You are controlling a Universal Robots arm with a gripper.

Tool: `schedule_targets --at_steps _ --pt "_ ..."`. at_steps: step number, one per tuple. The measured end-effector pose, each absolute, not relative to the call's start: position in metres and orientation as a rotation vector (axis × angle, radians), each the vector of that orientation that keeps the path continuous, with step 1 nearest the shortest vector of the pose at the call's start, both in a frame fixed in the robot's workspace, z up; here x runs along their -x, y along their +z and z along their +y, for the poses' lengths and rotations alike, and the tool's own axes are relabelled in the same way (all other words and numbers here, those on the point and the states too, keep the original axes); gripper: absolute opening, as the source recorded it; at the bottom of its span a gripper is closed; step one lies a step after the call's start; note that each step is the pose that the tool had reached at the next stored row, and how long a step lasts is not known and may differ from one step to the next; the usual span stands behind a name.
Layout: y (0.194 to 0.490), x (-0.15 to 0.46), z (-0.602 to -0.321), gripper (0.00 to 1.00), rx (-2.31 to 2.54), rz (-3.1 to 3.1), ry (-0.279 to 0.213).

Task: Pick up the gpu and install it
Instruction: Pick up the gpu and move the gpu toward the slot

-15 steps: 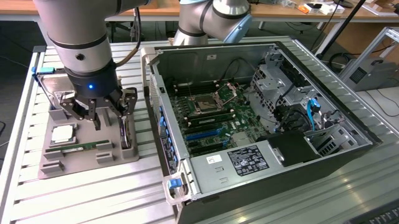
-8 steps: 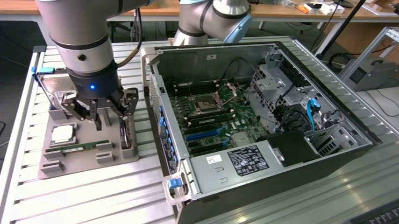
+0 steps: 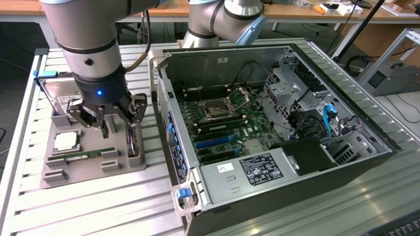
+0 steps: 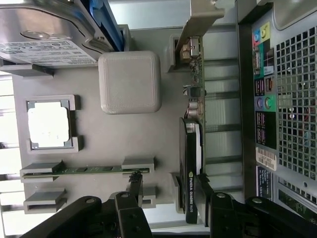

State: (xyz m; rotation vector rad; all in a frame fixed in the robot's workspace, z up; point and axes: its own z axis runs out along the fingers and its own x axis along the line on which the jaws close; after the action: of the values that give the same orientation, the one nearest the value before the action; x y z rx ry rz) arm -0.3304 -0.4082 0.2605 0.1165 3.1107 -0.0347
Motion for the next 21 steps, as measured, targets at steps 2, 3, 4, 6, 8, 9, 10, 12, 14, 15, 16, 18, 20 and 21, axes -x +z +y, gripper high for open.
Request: schedule_targets --at_steps 2,3,4,6,8,9,10,12,14,15,16,18,20,21 --pt "0.2596 0.3295 -0.4082 0.54 -0.116 3.11 -0.036" --pt "0.2592 0.3291 -0.4082 0.54 -0.116 3.11 -0.037" --pt "0.2589 0.3287 -0.4082 0.54 -0.116 3.11 -0.038" --pt "0.2582 0.3279 -0.4081 0.54 -0.117 3.11 -0.04" --pt "0.2577 0.3273 -0.4082 0.54 -0.116 3.111 -0.041" --pt "0.2575 0.3271 -0.4082 0.54 -0.116 3.111 -0.042" --pt "0.2566 0.3263 -0.4082 0.54 -0.116 3.11 -0.043" --pt "0.2561 0.326 -0.4083 0.54 -0.116 3.111 -0.045" --pt "0.2558 0.3259 -0.4083 0.54 -0.116 3.11 -0.045" --pt "0.2556 0.326 -0.4083 0.54 -0.116 3.11 -0.044" --pt "0.2554 0.3271 -0.4083 0.54 -0.116 3.11 -0.044" --pt "0.2552 0.3285 -0.4083 0.54 -0.116 3.11 -0.044" --pt "0.2552 0.3285 -0.4084 0.54 -0.116 3.11 -0.045" --pt "0.2552 0.3285 -0.4084 0.54 -0.116 3.11 -0.045"
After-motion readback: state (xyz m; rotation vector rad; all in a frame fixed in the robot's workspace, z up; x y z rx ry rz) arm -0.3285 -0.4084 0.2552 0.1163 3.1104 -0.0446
